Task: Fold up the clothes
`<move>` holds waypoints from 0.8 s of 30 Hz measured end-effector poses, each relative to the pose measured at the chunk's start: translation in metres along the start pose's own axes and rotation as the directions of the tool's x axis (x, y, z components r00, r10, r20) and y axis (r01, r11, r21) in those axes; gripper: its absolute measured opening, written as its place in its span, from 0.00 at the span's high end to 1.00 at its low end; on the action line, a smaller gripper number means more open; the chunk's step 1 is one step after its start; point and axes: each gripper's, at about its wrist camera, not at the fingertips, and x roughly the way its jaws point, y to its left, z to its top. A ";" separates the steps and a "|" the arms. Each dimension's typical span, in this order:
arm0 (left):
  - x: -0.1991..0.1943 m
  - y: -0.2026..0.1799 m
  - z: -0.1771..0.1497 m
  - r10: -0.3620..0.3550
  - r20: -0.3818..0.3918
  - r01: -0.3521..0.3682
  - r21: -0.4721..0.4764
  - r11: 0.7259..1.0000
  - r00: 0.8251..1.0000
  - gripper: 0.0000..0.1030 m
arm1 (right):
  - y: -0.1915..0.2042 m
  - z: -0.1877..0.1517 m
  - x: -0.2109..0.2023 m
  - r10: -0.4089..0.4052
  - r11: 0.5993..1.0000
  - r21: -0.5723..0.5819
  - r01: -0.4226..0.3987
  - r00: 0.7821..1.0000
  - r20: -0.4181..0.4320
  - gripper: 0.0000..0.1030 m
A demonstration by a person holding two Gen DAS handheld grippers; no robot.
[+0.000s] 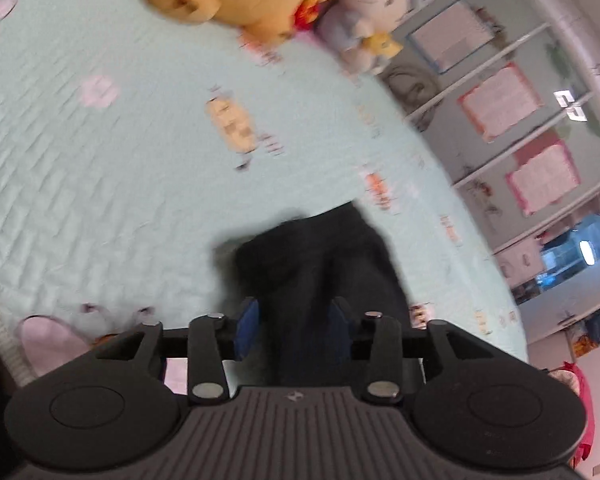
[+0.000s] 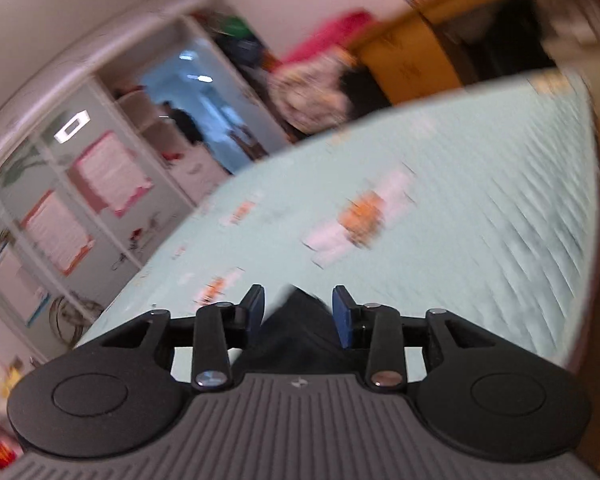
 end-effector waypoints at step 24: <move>0.097 -0.109 -0.143 0.039 -0.327 0.072 0.320 0.945 0.944 0.48 | -0.086 -0.015 0.043 0.059 0.990 0.130 -0.057 0.998 -0.012 0.52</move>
